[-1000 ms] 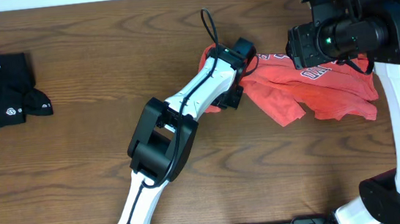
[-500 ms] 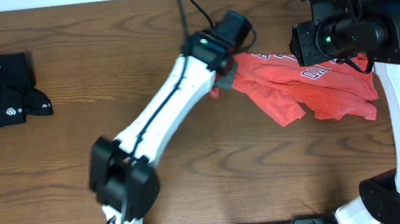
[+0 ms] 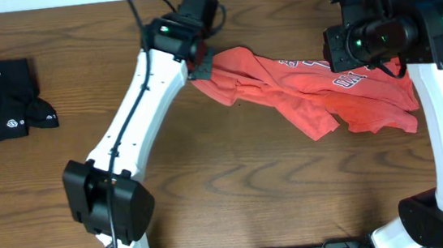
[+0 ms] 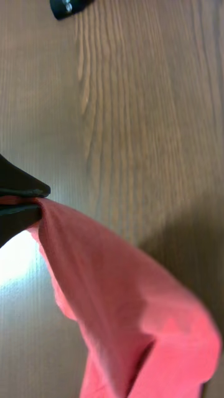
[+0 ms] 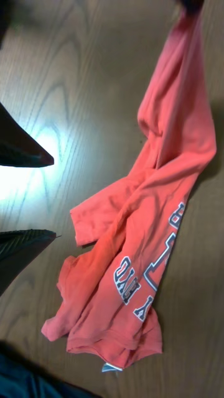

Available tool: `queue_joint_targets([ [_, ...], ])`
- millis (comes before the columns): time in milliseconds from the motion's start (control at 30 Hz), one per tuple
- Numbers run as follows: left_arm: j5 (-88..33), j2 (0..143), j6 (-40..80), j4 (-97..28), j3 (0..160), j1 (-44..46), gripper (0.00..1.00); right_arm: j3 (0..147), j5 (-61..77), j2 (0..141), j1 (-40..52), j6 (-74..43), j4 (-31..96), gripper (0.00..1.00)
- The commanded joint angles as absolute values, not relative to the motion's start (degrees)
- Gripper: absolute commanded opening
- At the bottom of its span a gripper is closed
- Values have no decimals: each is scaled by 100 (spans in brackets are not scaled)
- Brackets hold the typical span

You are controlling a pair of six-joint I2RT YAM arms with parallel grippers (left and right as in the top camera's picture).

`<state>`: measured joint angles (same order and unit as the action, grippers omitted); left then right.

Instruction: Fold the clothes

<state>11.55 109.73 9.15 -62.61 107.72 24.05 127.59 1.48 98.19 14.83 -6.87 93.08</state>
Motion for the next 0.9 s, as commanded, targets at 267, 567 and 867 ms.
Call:
queue_joint_targets([
  [267,1730,9883,860,-6217,10849,1861,6,11207,115,9828,1350,-683,8562,49],
  [567,1726,9544,860,-6337,10847,1376,6,9900,217,9828,1345,-851,8053,66],
  [867,1726,9546,858,-6401,10844,1350,6,8298,696,9828,1214,-976,7314,86],
])
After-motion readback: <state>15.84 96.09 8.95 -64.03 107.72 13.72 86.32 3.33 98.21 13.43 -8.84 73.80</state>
